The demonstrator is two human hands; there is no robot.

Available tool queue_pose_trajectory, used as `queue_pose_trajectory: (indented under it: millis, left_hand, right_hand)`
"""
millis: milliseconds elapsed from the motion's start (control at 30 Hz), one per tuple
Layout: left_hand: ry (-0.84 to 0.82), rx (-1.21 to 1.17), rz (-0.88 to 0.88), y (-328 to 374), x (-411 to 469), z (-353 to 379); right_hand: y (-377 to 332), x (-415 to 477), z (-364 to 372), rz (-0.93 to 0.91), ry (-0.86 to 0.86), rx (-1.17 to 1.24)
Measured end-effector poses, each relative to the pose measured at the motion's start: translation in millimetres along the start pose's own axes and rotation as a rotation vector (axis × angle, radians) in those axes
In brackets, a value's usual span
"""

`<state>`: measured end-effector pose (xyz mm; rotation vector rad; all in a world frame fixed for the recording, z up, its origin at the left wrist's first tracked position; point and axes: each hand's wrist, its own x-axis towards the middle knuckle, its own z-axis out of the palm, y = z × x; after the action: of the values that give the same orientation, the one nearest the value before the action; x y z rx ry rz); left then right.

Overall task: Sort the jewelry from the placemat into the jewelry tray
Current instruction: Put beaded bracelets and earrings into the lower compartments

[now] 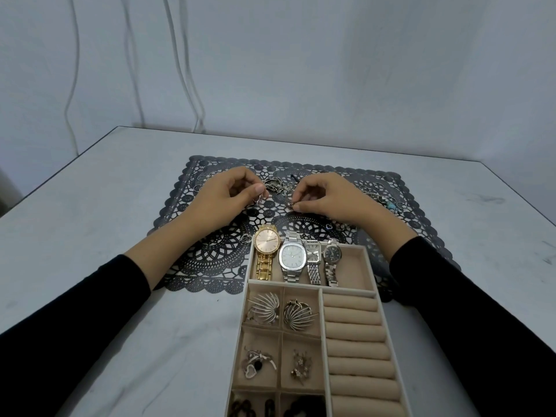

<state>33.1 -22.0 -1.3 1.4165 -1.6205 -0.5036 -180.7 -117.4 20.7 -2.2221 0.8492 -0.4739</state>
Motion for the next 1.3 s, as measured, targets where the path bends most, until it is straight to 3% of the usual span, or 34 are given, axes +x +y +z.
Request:
queue_pose_trajectory:
  millis: [733,1300]
  left_hand:
    - [0.118,-0.100,0.022,42,-33,-12]
    - [0.075,-0.194,0.034,67,-103,-8]
  right_hand:
    - [-50,-48,-6,-0.086,0.279,0.560]
    - [-86,-129,12,-0.160,0.162,0.643]
